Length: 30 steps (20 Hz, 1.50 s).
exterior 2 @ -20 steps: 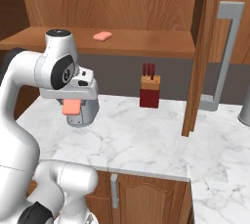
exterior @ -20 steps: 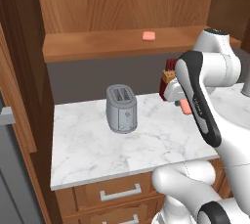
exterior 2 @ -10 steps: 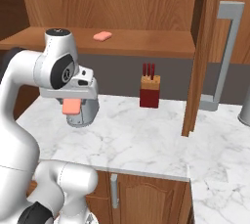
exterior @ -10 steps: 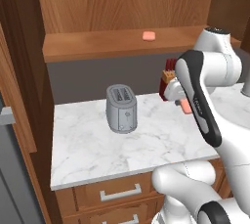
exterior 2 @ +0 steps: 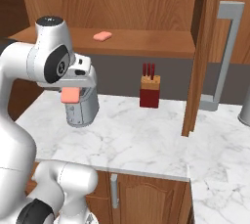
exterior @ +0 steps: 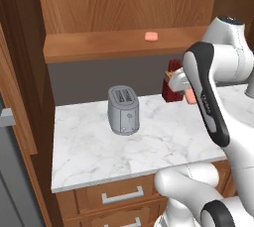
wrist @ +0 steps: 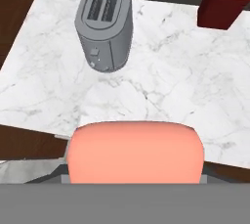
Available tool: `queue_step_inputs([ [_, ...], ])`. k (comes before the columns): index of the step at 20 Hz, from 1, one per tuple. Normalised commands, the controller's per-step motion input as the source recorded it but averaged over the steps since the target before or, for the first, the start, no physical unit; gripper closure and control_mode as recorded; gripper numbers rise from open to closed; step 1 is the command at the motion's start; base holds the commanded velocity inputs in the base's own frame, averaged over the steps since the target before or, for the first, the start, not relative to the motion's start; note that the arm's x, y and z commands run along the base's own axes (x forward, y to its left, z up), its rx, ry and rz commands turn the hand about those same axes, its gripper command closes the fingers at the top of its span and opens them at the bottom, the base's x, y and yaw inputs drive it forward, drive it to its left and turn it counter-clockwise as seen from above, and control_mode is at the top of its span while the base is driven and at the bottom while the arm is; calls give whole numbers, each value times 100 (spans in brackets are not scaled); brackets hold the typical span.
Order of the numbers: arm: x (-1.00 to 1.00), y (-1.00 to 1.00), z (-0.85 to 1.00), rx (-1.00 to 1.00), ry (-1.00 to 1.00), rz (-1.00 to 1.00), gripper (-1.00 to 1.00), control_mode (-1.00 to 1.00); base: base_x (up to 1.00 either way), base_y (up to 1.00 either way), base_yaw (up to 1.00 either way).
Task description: Pick up the bar soap and bar soap from the sink, and place them back in the cabinet, and close the cabinet doors.
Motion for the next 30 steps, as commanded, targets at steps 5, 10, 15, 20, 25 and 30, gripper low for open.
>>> queue_step_inputs([
  [5,10,0,38,0,-16,0,100,-100,0,0,0],
  [10,0,7,18,-2,-21,0,100,-100,0,0,0],
  [15,0,9,3,-1,-28,3,100,-100,0,0,0],
  [20,1,13,10,0,-25,0,100,-100,0,0,0],
  [25,11,19,17,0,-15,0,100,-100,0,0,0],
  [30,22,20,34,1,-5,0,100,-100,0,0,0],
])
